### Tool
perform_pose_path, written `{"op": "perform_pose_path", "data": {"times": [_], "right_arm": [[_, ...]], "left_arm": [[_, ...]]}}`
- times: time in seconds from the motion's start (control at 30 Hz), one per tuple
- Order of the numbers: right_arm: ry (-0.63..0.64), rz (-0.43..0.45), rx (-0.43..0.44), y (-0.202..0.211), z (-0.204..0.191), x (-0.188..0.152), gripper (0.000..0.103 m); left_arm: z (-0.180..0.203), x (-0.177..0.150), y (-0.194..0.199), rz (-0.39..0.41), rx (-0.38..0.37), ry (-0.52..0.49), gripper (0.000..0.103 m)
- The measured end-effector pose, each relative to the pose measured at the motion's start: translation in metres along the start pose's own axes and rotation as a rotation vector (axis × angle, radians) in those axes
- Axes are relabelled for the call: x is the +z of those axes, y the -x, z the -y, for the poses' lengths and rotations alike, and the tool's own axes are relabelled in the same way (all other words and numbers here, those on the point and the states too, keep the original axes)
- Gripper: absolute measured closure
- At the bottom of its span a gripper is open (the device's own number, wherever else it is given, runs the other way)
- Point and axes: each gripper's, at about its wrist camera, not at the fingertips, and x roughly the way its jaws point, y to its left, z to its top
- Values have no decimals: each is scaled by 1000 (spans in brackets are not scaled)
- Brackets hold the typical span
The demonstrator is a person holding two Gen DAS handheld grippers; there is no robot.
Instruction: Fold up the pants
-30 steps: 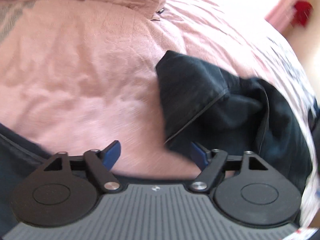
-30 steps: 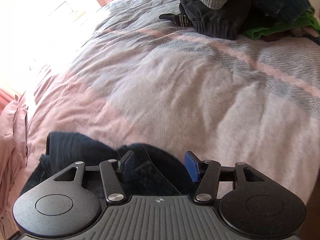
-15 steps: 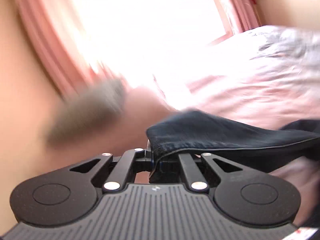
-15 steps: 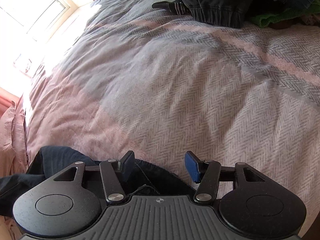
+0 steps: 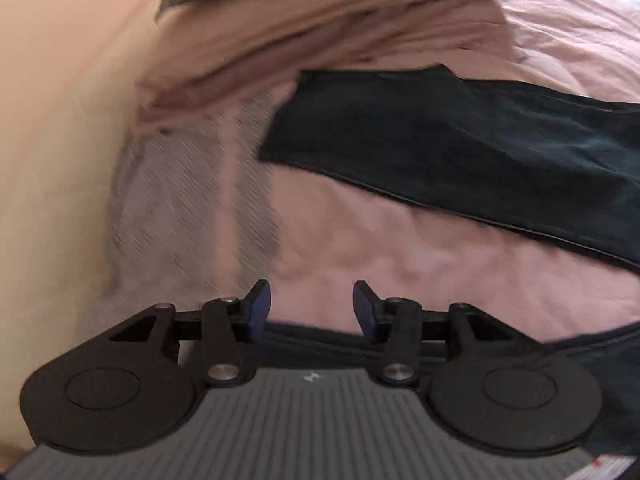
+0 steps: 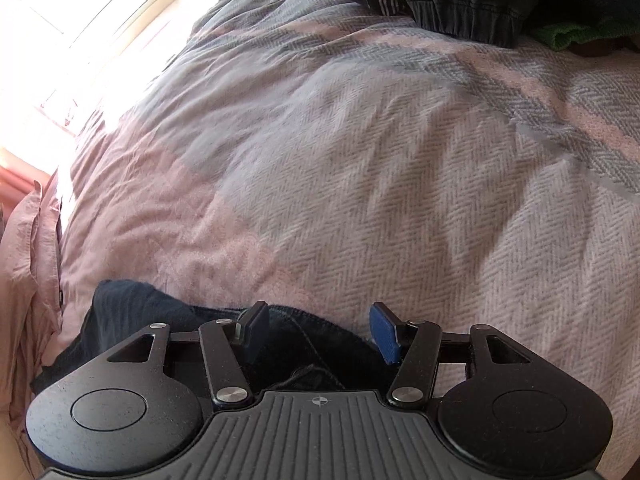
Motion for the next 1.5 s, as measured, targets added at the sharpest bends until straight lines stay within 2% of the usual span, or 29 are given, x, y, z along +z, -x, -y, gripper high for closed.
{"op": "perform_pose_path", "data": {"times": [0.17,0.23,0.27,0.33,0.43,0.5,0.57,0.67,0.73,0.8,0.87,0.93,1.0,1.03,1.07,1.1,1.17,1.23,1.3,1.33,1.4,1.43,1.5], "right_arm": [[-311,-128,158,-42,36,3,50],[-310,-138,236,-43,32,-4,50],[-225,-139,281,-37,21,-10,50],[45,-166,322,-21,-9,-29,53],[462,-225,286,-5,-54,-84,57],[670,-259,246,-2,-71,-117,57],[725,-244,211,3,-74,-125,57],[572,-224,239,10,-62,-91,52],[428,-195,308,6,-50,-59,46],[251,-255,384,-22,-35,-32,46],[120,-294,386,-54,-25,-13,46],[68,-377,417,-88,-26,-2,46],[82,-416,408,-107,-34,0,47],[100,-423,444,-109,-39,1,52],[124,-433,464,-110,-45,1,65],[176,-449,476,-112,-53,2,100],[293,-409,460,-104,-68,4,100],[361,-260,459,-80,-79,24,101],[399,-82,463,-52,-85,59,101],[422,-8,446,-45,-87,76,101],[468,112,358,-41,-89,107,101],[463,143,316,-47,-86,121,101],[452,134,269,-68,-73,139,101]], "left_arm": [[71,-9,20,-14,-179,31,61],[100,-6,28,4,-237,22,61],[110,-3,36,17,-259,19,61],[129,5,46,30,-310,32,61],[161,10,57,34,-411,39,58],[185,9,62,27,-427,-2,58],[197,5,64,17,-424,-21,58],[193,0,62,0,-385,-8,58],[181,-3,57,-17,-342,24,58],[165,-4,54,-30,-308,66,58],[151,-5,54,-32,-278,102,58],[140,-8,55,-28,-252,120,58],[131,-13,56,-35,-223,129,58],[127,-16,57,-40,-211,137,58],[124,-19,57,-48,-198,146,58],[120,-21,58,-56,-186,155,58],[115,-25,59,-68,-162,165,58],[111,-26,64,-61,-139,178,58],[109,-24,68,-46,-122,190,58],[109,-23,70,-40,-115,194,58],[111,-18,74,-30,-106,201,58],[112,-17,76,-25,-105,206,58],[117,-14,79,-18,-114,203,58]]}}
